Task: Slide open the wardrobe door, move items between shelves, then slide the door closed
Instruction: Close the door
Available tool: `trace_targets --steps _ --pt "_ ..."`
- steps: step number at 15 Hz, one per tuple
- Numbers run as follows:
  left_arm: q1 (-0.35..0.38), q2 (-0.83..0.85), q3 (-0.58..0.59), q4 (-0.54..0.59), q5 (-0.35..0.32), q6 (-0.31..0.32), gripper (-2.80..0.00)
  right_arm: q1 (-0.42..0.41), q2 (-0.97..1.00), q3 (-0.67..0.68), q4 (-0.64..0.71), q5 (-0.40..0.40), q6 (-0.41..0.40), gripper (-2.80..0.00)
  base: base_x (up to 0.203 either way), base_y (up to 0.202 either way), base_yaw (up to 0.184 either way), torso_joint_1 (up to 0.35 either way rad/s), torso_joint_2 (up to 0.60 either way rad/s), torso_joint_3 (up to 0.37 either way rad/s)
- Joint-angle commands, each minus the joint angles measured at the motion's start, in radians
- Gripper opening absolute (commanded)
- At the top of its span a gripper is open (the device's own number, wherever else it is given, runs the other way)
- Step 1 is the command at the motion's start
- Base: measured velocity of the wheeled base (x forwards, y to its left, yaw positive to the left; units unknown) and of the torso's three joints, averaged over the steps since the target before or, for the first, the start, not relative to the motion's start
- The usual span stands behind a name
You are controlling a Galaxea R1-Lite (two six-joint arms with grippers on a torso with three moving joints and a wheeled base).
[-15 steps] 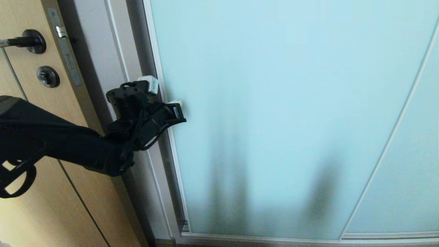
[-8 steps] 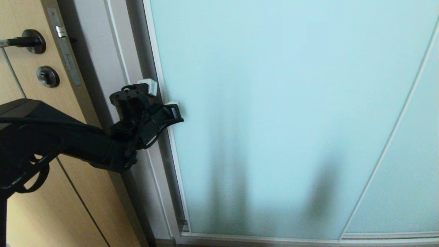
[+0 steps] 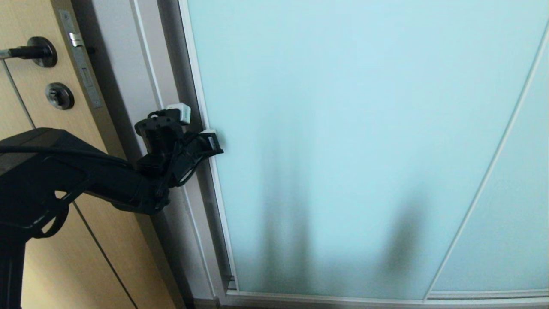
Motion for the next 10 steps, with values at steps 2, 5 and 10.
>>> trace_targets --steps 2,5,10 --pt "-0.001 0.000 0.009 -0.011 -0.003 -0.003 -2.80 0.000 0.001 0.001 -0.001 0.001 -0.001 -2.80 0.000 0.000 0.000 0.000 0.00 0.000" --pt "-0.025 -0.007 0.020 -0.028 0.000 -0.003 -2.80 0.000 0.001 0.001 -0.001 0.001 -0.001 -2.80 0.000 0.000 0.000 0.000 0.00 0.000" --pt "-0.054 -0.027 0.015 -0.025 0.000 -0.003 -2.80 0.000 0.001 0.000 -0.001 0.001 -0.001 -2.80 0.000 0.000 0.000 0.000 0.00 0.000"
